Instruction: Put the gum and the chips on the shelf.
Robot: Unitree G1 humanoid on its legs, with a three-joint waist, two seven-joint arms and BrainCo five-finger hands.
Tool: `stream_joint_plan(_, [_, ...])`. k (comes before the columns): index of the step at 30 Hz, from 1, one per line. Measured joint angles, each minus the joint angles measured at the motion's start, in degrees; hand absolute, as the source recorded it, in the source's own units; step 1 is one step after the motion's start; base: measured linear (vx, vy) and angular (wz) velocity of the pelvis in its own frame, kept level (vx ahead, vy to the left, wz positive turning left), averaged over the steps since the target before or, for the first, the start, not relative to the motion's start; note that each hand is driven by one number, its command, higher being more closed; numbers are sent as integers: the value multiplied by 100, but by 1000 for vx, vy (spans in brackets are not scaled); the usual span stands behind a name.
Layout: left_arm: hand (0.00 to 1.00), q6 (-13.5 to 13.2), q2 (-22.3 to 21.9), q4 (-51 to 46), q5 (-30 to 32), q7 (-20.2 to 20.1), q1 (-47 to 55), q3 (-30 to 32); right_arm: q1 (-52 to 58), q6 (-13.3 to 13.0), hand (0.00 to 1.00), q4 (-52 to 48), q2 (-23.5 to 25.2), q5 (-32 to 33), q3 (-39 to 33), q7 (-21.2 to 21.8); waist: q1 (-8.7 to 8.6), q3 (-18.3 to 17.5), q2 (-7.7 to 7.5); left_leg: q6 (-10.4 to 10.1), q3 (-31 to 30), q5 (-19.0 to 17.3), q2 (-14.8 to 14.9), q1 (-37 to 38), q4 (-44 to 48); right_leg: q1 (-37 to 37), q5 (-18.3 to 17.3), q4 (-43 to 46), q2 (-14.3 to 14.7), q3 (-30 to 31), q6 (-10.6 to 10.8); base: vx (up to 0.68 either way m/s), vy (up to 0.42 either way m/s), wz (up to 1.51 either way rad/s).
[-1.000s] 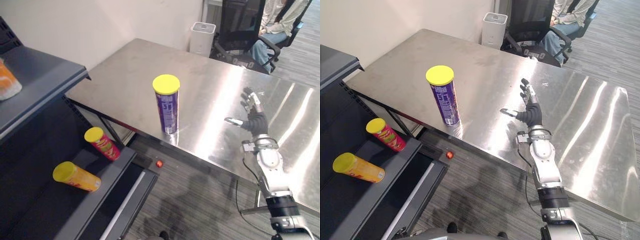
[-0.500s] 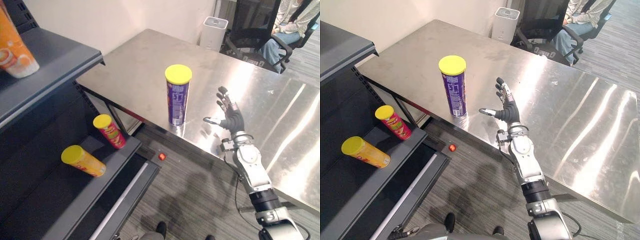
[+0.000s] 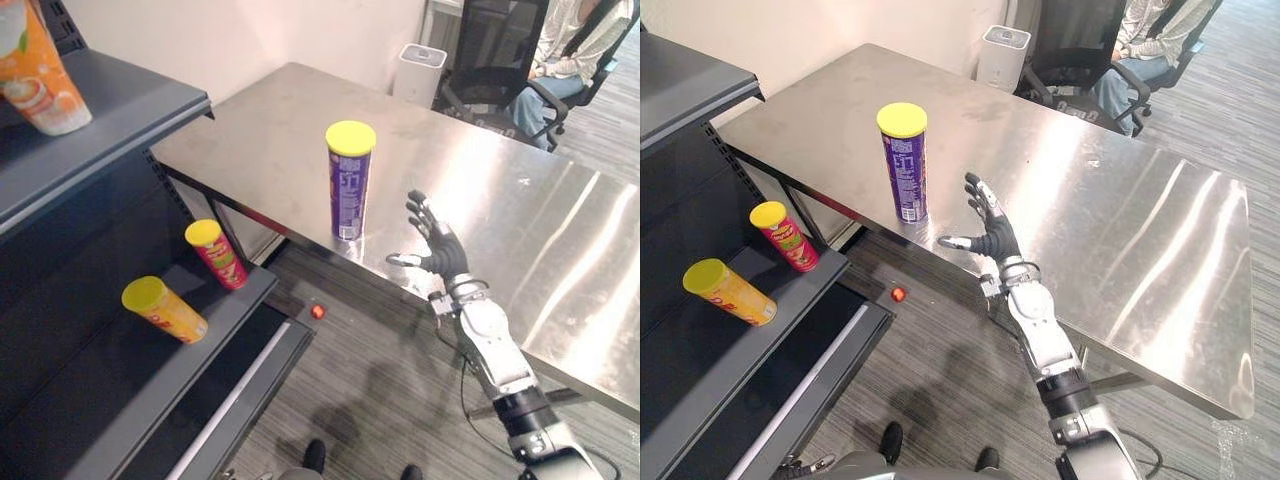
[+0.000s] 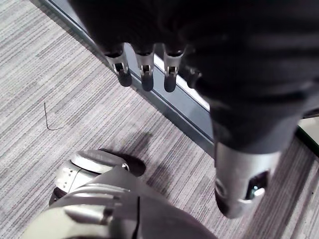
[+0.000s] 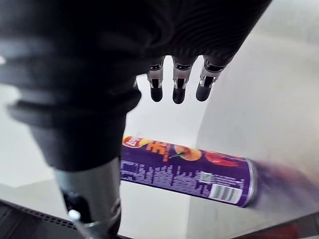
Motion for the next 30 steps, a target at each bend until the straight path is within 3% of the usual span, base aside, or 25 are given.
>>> stream_joint_plan(4, [0, 12, -9, 12, 0, 1, 3, -15, 512, 128, 0, 18, 189, -187, -602, -172, -29, -15, 35, 1, 13, 0, 3, 8, -10, -10, -1, 28, -2, 13, -2, 0, 0, 0])
stream_joint_plan(9, [0, 37, -66, 53, -1, -2, 4, -77, 740, 197, 0, 119, 190, -635, -1201, -532, -101, -109, 203, 8, 60, 69, 33, 126, -171, -13, -7, 73, 20, 84, -12, -5, -4, -7])
stream_joint_plan(17, [0, 38, -32, 55, 2, -1, 12, -124, 680, 192, 0, 108, 319, -1075, -1211, -685, -167, -130, 236, -21, 75, 85, 108, 156, -207, -1, -39, 126, 84, 89, -67, -13, -6, 0])
stream_joint_plan(30, [0, 39, -24, 54, 1, -1, 19, -126, -11, 191, 0, 127, 305, -1061, -1183, -689, -176, -130, 236, -40, 98, 98, 131, 163, -207, 21, -41, 121, 104, 60, -70, 0, 0, 1])
